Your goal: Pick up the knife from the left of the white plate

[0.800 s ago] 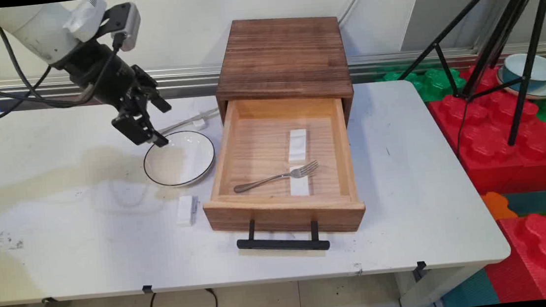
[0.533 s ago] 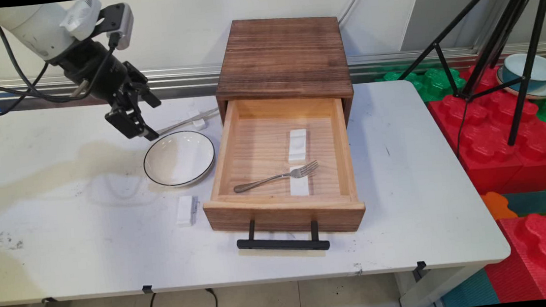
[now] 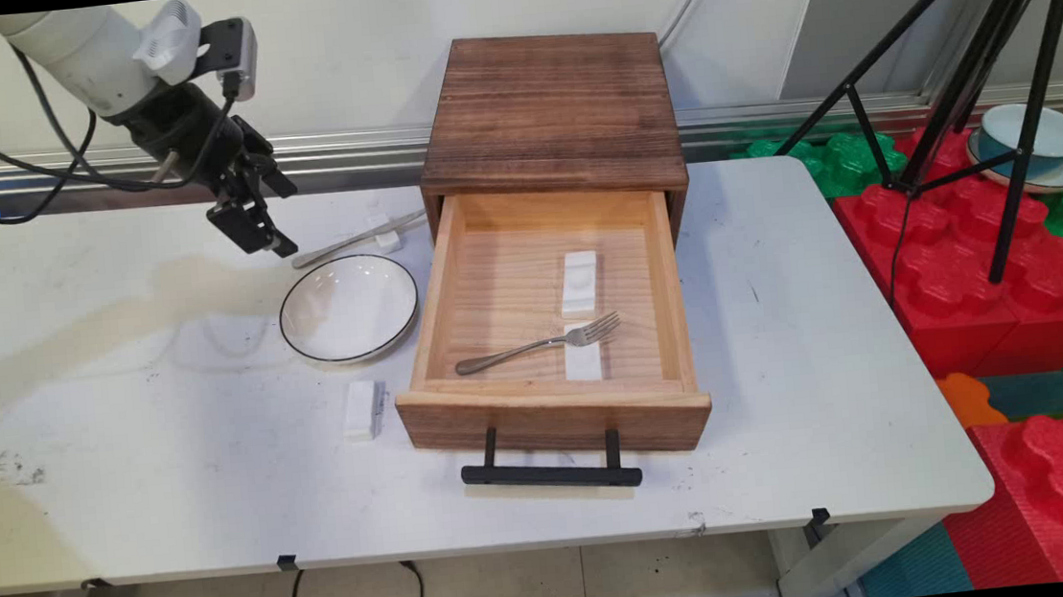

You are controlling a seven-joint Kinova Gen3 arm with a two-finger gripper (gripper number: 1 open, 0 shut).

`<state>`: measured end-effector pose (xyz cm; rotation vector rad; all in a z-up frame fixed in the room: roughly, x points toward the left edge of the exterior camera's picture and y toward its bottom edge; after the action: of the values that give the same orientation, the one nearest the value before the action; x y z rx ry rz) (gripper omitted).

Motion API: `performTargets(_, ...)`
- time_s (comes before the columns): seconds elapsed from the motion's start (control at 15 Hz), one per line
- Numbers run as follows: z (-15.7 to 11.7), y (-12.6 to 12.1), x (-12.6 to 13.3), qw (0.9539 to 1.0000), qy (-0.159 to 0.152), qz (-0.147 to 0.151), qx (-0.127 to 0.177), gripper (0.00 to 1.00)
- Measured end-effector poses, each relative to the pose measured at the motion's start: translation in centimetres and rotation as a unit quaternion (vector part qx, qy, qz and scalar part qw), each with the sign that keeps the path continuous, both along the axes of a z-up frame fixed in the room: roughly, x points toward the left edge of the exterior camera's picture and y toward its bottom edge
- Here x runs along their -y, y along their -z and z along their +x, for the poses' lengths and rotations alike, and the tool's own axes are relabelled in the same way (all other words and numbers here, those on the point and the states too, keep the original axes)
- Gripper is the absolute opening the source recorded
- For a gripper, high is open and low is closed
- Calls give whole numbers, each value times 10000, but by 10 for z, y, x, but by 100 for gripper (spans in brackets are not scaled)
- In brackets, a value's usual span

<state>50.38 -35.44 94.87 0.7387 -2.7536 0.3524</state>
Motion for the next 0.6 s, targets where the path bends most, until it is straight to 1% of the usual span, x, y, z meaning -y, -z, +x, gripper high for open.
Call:
performTargets(0.27,13,23,29,9997,-163,-82,146,100)
performTargets(0.6,21,51,59,9992,-285,-119,255,100)
